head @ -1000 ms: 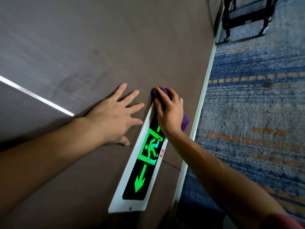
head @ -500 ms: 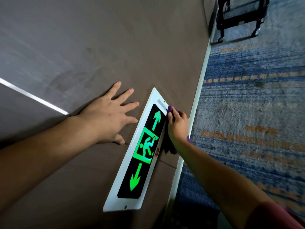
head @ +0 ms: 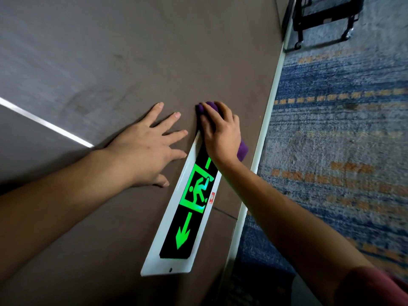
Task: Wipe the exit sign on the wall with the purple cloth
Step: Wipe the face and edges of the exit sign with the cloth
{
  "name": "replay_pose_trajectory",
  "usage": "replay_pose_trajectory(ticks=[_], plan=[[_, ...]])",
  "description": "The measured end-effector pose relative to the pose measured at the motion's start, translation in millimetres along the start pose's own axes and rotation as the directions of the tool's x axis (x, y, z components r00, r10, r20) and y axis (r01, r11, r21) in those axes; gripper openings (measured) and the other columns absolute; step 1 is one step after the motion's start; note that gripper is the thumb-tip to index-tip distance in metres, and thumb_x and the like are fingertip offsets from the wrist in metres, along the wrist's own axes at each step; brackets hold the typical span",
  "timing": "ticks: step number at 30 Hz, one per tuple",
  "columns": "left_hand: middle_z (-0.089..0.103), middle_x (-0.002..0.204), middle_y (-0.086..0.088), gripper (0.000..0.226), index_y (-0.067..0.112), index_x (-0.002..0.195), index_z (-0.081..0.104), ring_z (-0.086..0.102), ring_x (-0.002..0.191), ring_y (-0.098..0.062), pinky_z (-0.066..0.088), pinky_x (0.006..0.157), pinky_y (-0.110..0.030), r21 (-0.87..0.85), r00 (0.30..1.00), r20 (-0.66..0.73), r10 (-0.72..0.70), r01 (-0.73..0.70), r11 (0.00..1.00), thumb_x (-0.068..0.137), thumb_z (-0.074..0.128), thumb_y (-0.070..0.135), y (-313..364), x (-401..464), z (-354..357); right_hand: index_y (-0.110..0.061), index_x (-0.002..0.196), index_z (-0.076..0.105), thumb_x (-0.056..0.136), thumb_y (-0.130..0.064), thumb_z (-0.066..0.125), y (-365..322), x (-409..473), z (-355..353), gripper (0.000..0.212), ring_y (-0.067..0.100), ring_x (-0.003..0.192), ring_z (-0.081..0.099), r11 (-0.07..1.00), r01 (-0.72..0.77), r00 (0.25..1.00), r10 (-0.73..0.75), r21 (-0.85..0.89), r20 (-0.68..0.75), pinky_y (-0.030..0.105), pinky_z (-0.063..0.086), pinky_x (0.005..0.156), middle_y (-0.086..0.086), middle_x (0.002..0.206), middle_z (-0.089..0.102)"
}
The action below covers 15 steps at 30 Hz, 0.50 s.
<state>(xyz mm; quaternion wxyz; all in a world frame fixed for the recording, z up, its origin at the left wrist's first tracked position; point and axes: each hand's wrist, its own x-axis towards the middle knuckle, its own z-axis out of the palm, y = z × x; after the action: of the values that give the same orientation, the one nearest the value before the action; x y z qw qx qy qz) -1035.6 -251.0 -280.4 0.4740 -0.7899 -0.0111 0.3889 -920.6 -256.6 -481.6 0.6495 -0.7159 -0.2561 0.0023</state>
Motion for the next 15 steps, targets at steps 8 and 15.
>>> replay_pose_trajectory(ticks=[8, 15], plan=[[-0.001, 0.173, -0.002, 0.088, 0.038, 0.16, 0.017, -0.017, 0.157, -0.038, -0.016, 0.119, -0.067, -0.026, 1.0, -0.009, -0.022, 0.022, 0.999, 0.087, 0.044, 0.08, 3, 3, 1, -0.041, 0.149, 0.052, 0.107, -0.044, 0.05, 17, -44, 9, 0.042, 0.01, 0.145, 0.046, 0.899, -0.376, 0.927, 0.362, 0.227, 0.102, 0.039, 0.05, 0.11, -0.017, 0.165, 0.038], [0.0, 0.173, -0.002, 0.09, 0.038, 0.16, 0.016, -0.016, 0.157, -0.038, -0.017, 0.118, -0.066, -0.031, 0.999, -0.015, -0.032, 0.031, 0.999, 0.086, 0.046, 0.08, 4, 2, 0, -0.045, 0.149, 0.05, 0.104, -0.029, 0.06, -19, -171, -1, 0.049, 0.007, 0.15, 0.039, 0.913, -0.301, 0.952, 0.271, 0.276, 0.142, 0.038, 0.046, 0.115, -0.028, 0.163, 0.03]])
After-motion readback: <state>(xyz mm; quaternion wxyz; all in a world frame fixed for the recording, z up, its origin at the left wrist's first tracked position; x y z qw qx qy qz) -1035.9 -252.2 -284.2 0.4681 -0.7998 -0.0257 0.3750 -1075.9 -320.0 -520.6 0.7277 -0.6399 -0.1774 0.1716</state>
